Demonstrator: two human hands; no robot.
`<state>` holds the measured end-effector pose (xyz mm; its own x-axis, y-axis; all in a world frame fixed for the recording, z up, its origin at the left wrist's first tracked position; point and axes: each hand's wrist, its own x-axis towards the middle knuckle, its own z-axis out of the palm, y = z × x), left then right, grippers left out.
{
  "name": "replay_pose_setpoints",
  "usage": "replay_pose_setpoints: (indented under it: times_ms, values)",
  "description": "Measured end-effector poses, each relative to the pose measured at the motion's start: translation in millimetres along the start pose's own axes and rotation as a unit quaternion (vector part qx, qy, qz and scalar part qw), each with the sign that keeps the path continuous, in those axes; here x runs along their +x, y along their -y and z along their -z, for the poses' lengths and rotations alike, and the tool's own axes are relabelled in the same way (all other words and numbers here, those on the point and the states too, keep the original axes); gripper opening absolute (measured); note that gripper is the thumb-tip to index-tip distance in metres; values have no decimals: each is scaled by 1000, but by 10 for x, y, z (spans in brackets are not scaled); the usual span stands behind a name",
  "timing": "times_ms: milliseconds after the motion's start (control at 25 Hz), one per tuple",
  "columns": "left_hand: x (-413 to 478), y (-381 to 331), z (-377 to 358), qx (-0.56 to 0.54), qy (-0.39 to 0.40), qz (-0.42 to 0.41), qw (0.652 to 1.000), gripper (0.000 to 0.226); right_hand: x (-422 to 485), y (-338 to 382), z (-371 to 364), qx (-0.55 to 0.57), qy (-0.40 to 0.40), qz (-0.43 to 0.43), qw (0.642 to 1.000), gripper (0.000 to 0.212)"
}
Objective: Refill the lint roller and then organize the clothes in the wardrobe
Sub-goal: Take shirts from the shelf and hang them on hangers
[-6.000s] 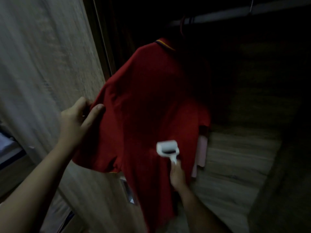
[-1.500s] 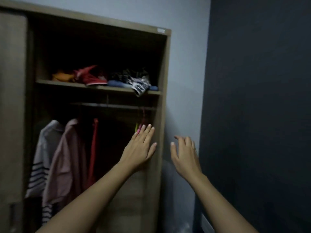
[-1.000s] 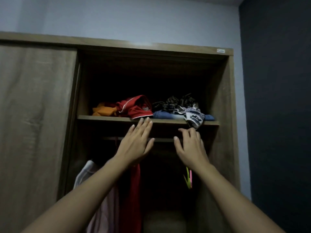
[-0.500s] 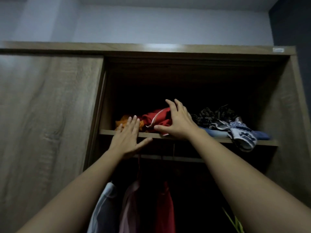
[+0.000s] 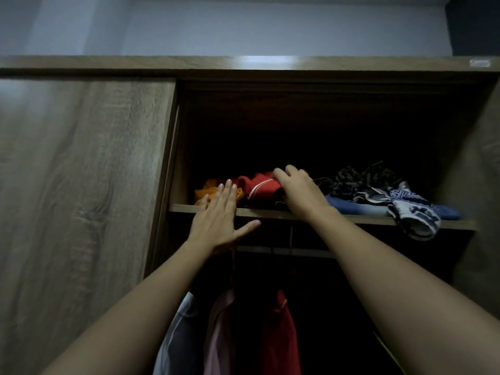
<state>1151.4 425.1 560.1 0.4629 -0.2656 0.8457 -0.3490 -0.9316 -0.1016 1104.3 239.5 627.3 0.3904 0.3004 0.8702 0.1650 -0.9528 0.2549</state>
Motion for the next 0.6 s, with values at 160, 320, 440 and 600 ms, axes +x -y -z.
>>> replay_pose_setpoints:
  times_ms: [160, 320, 440, 600]
  values:
    - [-31, 10, 47, -44, 23, 4, 999, 118, -63, -93, 293, 5, -74, -20, 997, 40]
    - [-18, -224, 386, -185, -50, 16, 981, 111, -174, -182, 756, 18, -93, -4, 996, 35]
    - [107, -609, 822, -234, -149, -25, 961, 107, -296, -245, 1163, 28, -112, 3, 993, 33]
    - [213, -1178, 1420, -267, -173, -41, 947, 96, -525, -418, 1755, 54, -108, 1, 993, 32]
